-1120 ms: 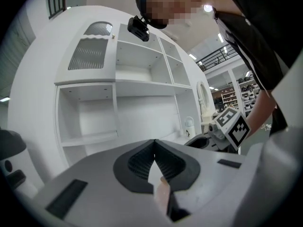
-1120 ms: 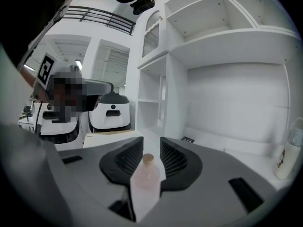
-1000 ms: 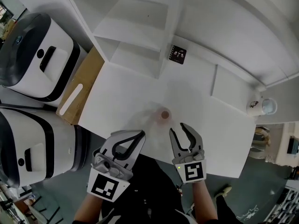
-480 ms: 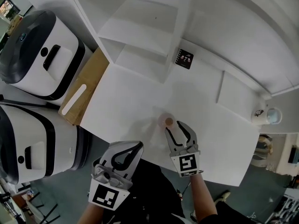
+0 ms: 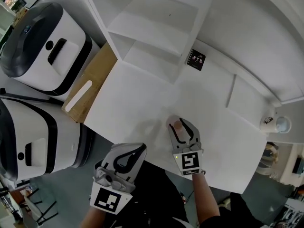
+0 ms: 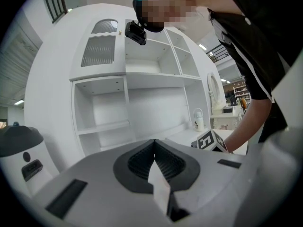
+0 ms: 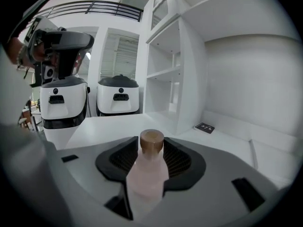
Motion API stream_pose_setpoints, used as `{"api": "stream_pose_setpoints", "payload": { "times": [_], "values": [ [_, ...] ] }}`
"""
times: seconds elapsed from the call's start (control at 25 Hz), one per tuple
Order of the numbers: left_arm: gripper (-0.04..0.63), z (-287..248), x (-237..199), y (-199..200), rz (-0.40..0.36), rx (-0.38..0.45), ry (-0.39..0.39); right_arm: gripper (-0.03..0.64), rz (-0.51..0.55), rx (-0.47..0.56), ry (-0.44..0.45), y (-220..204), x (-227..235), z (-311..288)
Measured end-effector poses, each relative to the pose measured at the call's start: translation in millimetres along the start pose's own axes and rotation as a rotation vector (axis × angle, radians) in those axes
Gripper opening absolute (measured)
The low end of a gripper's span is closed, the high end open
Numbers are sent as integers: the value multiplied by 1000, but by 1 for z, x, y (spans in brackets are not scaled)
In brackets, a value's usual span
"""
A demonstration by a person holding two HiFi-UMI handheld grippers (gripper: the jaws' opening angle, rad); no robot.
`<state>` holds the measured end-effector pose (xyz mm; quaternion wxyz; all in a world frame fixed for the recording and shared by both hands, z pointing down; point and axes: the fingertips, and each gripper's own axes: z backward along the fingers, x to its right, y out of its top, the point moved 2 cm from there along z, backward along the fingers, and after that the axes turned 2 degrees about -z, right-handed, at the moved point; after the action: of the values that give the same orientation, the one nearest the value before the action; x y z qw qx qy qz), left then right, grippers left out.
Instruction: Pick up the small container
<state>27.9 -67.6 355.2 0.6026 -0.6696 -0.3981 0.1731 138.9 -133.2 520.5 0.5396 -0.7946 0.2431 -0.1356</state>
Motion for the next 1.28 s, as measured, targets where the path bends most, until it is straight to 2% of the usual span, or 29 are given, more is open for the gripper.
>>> {"api": "stream_pose_setpoints", "payload": {
  "times": [0.36,0.88,1.12,1.16,1.2,1.28],
  "values": [
    [0,0,-5,-5,-1,0,1,147,20,9,-7,1,2,-2],
    [0,-4,-5,-8,-8,20,-53,147,-35,-21,-21,3,5,-6],
    [0,-18,-4,-31,24,20,-83,147,-34,-26,-33,6,2,-7],
    [9,-23,-1,-41,26,0,-98,147,-33,-26,-34,7,1,-7],
    [63,-29,4,-53,25,-26,-120,147,-33,-25,-36,8,1,-7],
    [123,-44,14,-75,16,-73,-170,147,-30,-22,-41,10,1,-7]
  ]
}}
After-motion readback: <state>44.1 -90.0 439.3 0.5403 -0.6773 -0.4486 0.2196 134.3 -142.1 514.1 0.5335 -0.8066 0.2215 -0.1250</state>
